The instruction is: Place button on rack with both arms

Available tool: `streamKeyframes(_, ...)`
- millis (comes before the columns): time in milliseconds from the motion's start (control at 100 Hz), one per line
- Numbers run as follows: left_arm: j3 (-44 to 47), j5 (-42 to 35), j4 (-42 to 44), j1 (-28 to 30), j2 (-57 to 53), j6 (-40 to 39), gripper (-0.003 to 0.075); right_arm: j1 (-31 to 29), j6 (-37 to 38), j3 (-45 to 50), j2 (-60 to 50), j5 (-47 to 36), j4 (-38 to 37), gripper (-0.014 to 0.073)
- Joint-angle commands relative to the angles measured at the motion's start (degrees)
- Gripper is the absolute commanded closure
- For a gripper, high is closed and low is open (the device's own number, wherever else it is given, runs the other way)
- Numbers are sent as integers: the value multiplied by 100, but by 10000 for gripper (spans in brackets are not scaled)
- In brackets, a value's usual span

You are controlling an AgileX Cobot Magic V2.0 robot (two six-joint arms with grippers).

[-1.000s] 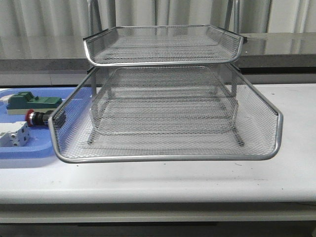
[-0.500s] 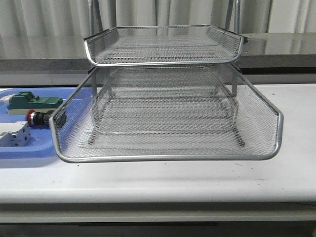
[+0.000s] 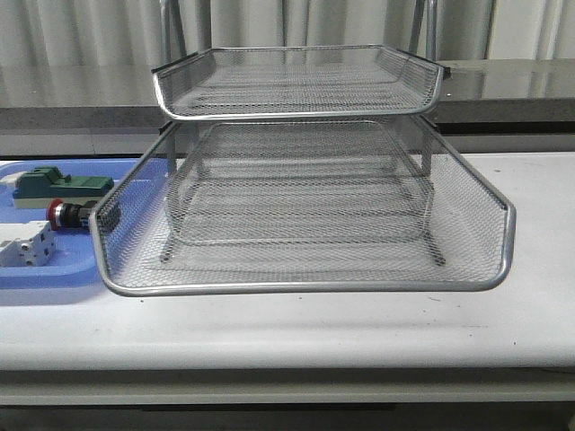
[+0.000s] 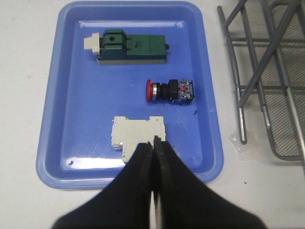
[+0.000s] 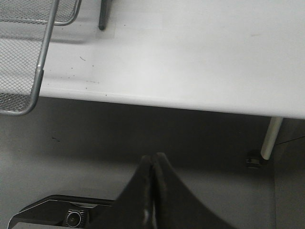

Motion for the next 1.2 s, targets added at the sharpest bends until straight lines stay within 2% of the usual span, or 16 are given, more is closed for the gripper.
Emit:
streamKeyframes(0,-443,-117,69,13,308,31,740,-34,-14,-191,0,-261,-10,664)
streamKeyframes(90,-614,-77,82,13,684,35,740,-34,-14,-191,0,-261,-10,664)
streamKeyframes(210,-779,115,72,1,1002,523,734,-34,-14,-191,0,-261,-10,664)
streamKeyframes(280,-777,139,60,1,1067,653,687,-34,-14,-191,0,-261,-10,664)
streamKeyframes(330,-777,158,60,1,1083,739,622,-34,-14,-191,0,-261,-10,664)
streamKeyframes(340,-777,158,60,1,1083,803,588,-34,-14,-191,0,-261,-10,664)
streamKeyframes(350,-777,158,60,1,1083,803,588,-34,-14,-191,0,-261,-10,664)
streamKeyframes(400,-777,158,60,1,1083,926,494,-34,-14,-191,0,-261,-10,664)
streamKeyframes(520,-777,158,84,1,1083,949,204,-34,-14,-191,0,-261,-10,664)
streamKeyframes(590,-777,158,84,1,1083,949,96,-34,-14,-191,0,-261,-10,664)
streamKeyframes(630,-777,134,84,1,1083,949,69,-34,-14,-191,0,-261,-10,664)
streamKeyframes(910,-777,77,-136,1,1091,951,109,-34,-14,-191,0,-261,-10,664)
streamKeyframes(1190,-897,-448,-130,1,1309,2269,134,-34,-14,-191,0,-261,-10,664)
